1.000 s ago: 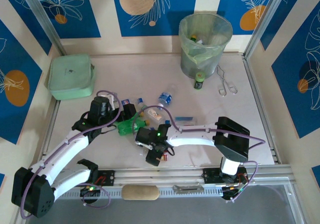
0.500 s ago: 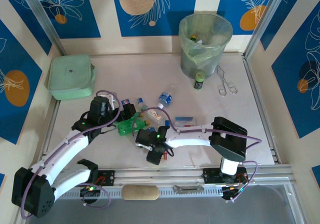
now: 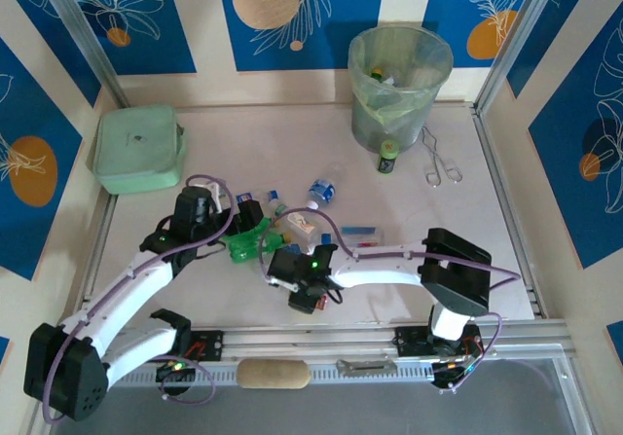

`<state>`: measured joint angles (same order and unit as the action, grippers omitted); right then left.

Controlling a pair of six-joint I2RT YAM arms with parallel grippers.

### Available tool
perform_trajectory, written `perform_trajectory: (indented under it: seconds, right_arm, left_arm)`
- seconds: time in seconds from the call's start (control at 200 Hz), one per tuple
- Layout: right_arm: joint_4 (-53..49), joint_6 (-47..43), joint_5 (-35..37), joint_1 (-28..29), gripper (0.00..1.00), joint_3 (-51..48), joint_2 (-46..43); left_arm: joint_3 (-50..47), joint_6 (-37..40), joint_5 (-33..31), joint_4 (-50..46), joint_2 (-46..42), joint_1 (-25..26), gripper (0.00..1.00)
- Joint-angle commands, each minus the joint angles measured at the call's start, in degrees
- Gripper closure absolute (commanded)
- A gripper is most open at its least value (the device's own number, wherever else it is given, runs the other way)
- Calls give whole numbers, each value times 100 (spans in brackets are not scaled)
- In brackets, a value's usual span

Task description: Put the plastic bottles in the bin

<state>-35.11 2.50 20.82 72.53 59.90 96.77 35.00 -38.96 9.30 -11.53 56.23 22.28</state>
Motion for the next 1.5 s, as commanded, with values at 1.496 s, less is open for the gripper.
perform_trajectory:
  seconds: [1.496]
  right_arm:
    - [1903,2195,-1718,-6319,52,4361,63]
  left_arm:
    - [228,580,231,429,617,-210,0]
